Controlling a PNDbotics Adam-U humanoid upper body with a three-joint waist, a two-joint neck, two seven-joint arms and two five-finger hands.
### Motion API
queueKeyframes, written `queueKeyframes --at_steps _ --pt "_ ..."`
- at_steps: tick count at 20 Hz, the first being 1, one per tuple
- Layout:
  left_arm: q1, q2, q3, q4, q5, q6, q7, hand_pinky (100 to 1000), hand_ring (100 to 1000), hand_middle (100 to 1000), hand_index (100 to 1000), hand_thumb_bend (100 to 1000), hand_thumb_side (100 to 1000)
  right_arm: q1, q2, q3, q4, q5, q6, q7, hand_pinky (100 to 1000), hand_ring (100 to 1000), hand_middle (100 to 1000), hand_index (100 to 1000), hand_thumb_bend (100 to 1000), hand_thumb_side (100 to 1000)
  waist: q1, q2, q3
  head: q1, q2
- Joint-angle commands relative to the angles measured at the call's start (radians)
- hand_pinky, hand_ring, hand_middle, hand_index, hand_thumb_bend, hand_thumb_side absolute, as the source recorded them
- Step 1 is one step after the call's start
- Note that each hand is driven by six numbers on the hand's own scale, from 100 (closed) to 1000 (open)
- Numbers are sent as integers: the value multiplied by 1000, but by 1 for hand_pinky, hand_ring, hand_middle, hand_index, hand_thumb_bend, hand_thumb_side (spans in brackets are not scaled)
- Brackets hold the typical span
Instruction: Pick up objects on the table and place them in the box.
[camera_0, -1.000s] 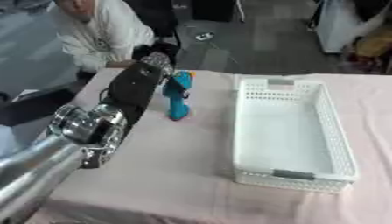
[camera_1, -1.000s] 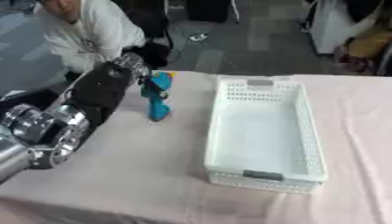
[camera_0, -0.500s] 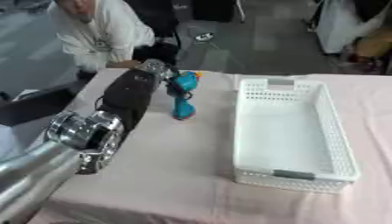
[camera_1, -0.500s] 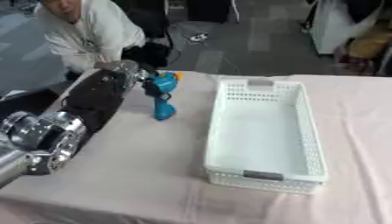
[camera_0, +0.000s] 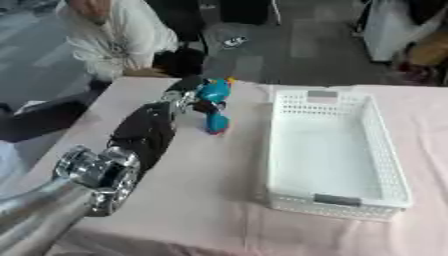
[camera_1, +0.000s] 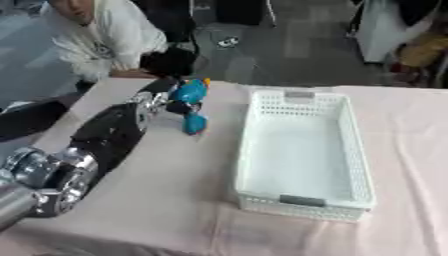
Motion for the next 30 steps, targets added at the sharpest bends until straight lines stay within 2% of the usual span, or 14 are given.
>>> queueKeyframes --at_steps 1,5,10,16,23,30 --pt "9 -15 -16 33 162 -96 111 100 309 400 394 100 599 -22 3 -2 -18 -1 1 2 566 552 734 756 100 1000 -9 -1 -2 12 0" --pt "10 -4 -39 53 288 -210 191 100 179 263 352 100 601 -21 0 -2 -16 -2 -1 4 566 551 734 757 100 1000 -9 0 0 14 0" --pt "-2 10 -52 55 336 -319 271 100 165 234 338 100 607 -20 -2 -3 -14 -2 -2 6 566 552 734 757 100 1000 -9 -1 2 12 0" --pt "-45 38 -53 51 357 -393 316 100 123 168 329 100 611 -16 -5 -3 -12 -1 -3 7 567 552 734 758 100 1000 -9 -6 4 12 0" --pt "-120 54 -49 8 421 -473 278 100 125 163 321 100 618 -12 -8 -2 -8 -1 -6 8 569 553 734 758 100 1000 -9 -13 8 14 0" --pt "-151 8 -80 -44 493 -534 152 100 125 166 315 100 618 -13 -4 0 -8 -3 -5 8 570 556 735 758 100 1000 -9 -15 2 19 0"
